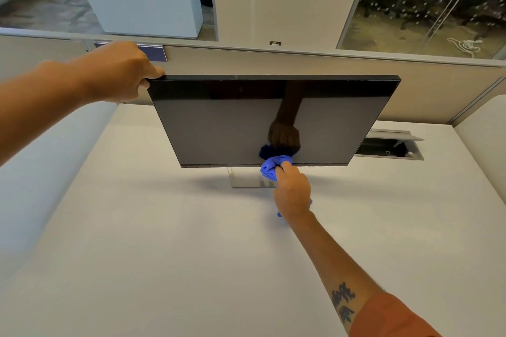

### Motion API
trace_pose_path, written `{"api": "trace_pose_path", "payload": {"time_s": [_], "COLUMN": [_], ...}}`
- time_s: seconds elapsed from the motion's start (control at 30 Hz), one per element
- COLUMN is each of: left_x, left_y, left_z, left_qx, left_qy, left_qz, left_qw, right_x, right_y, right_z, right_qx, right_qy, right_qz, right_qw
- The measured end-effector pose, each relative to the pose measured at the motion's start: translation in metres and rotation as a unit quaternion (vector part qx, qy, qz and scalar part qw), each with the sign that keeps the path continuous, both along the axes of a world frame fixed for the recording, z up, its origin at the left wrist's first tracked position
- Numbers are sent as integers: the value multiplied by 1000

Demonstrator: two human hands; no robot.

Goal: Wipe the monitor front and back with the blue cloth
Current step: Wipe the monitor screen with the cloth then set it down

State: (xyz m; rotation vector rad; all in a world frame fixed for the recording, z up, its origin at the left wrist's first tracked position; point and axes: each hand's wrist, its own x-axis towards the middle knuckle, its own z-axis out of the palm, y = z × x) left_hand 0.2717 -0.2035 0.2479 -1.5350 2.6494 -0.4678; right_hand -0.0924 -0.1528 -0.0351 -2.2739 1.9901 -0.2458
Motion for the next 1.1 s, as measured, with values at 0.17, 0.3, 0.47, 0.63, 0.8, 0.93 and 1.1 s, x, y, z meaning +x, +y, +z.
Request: {"api": "trace_pose_path", "payload": {"time_s": [0.17, 0.3, 0.47, 0.63, 0.8, 0.93, 1.1], "left_x": [2, 1, 4, 6, 6, 4, 4], "left_y": [0, -2, -3, -2, 0, 4, 7], "left_z": [0, -1, -2, -3, -5, -5, -5], "left_qx": [8, 7, 6, -1, 9, 30, 55], "left_qy": [-13, -2, 12, 18, 20, 51, 57], "left_qz": [9, 5, -8, -16, -4, -6, 11], "left_qw": [1000, 1000, 1000, 1000, 1000, 998, 997], "right_x": [23, -16, -39, -1, 47, 90, 147], "right_y": [-1, -2, -7, -5, -5, -5, -4], "right_z": [2, 1, -4, -6, -8, -6, -3], "right_qx": [1, -9, 2, -1, -1, 28, 34], "right_qy": [5, 11, 10, -9, -16, -14, -8], "right_qz": [50, 17, -30, 13, 53, 70, 117], "right_qw": [999, 1000, 1000, 1000, 998, 997, 993]}}
